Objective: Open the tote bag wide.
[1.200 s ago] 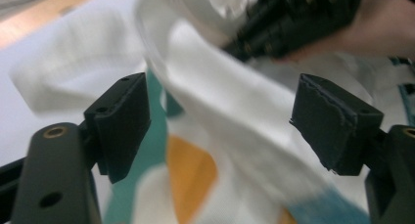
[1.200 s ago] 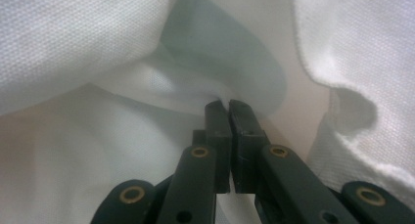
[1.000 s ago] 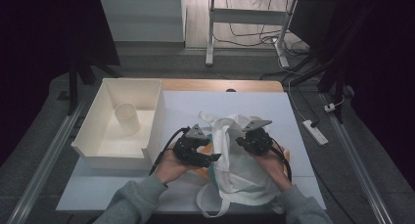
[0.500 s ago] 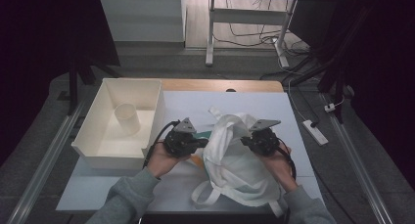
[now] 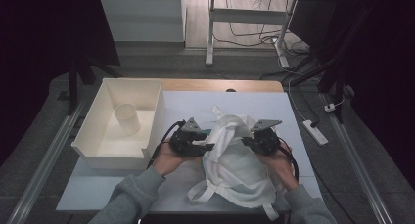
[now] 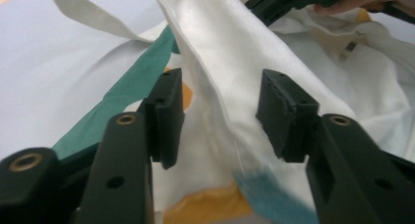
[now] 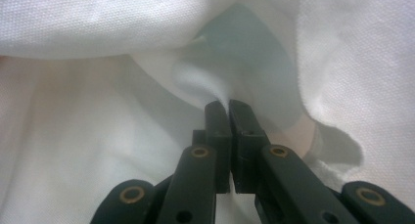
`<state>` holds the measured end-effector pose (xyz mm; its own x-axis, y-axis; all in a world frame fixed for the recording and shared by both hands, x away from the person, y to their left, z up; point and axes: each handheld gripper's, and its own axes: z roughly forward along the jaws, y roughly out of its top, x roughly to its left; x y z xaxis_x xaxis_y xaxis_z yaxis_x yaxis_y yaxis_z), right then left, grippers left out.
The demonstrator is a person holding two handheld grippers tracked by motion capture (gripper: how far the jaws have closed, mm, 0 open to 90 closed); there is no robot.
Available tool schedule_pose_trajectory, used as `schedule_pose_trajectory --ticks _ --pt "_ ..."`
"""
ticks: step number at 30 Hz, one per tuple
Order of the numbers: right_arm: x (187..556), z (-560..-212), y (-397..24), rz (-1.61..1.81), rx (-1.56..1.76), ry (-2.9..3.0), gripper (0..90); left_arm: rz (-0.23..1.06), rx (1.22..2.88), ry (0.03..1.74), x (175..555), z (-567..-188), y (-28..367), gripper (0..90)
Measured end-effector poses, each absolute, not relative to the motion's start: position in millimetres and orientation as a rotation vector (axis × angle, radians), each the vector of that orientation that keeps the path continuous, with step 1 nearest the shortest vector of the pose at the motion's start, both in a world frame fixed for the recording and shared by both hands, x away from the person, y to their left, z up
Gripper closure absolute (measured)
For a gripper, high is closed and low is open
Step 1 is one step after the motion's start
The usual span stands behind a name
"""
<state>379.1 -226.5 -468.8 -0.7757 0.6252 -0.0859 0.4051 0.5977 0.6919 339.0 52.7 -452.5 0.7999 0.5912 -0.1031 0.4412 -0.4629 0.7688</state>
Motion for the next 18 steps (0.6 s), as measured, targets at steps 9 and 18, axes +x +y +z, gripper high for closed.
schedule_pose_trajectory --ticks 9,18 --pt "376.4 -462.7 -229.5 1.006 0.788 2.506 87.6 0.280 2.114 0.804 349.6 -451.4 63.8 87.2" --pt "367.0 -442.6 -241.6 1.190 0.689 2.546 88.0 0.311 2.040 0.873 353.1 -444.5 85.3 87.2"
